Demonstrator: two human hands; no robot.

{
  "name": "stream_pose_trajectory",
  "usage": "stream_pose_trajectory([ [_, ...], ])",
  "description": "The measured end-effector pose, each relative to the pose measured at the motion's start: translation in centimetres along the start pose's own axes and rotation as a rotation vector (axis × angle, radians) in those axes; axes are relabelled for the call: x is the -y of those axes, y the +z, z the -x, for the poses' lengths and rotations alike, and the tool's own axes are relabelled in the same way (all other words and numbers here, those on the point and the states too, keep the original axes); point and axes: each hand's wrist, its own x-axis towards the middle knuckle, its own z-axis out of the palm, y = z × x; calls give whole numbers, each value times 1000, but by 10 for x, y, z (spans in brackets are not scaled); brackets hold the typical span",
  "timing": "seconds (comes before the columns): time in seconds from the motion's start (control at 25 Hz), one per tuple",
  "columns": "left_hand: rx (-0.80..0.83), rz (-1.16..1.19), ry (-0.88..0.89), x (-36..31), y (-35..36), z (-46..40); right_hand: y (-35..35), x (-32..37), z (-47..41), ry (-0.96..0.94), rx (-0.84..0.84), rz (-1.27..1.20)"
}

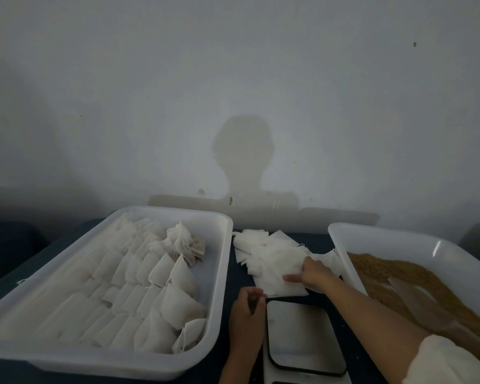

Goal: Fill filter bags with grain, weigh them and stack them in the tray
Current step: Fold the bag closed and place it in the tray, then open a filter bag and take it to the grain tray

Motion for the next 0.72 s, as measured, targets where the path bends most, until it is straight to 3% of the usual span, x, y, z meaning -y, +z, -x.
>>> stream_pose_trajectory([
  [0.32, -2, 8, 3, -3, -1, 0, -6, 20, 13, -148, -42, 247],
  [0.48, -7, 4, 18, -3, -1, -2, -21, 15, 21, -125, -241, 227],
  [0.6, -12, 7, 36, -3, -2, -3, -36, 14, 32, -259, -452, 132],
  [0.72, 0, -3, 43, -3, -1, -3, -53, 8, 45, -405, -463, -16],
])
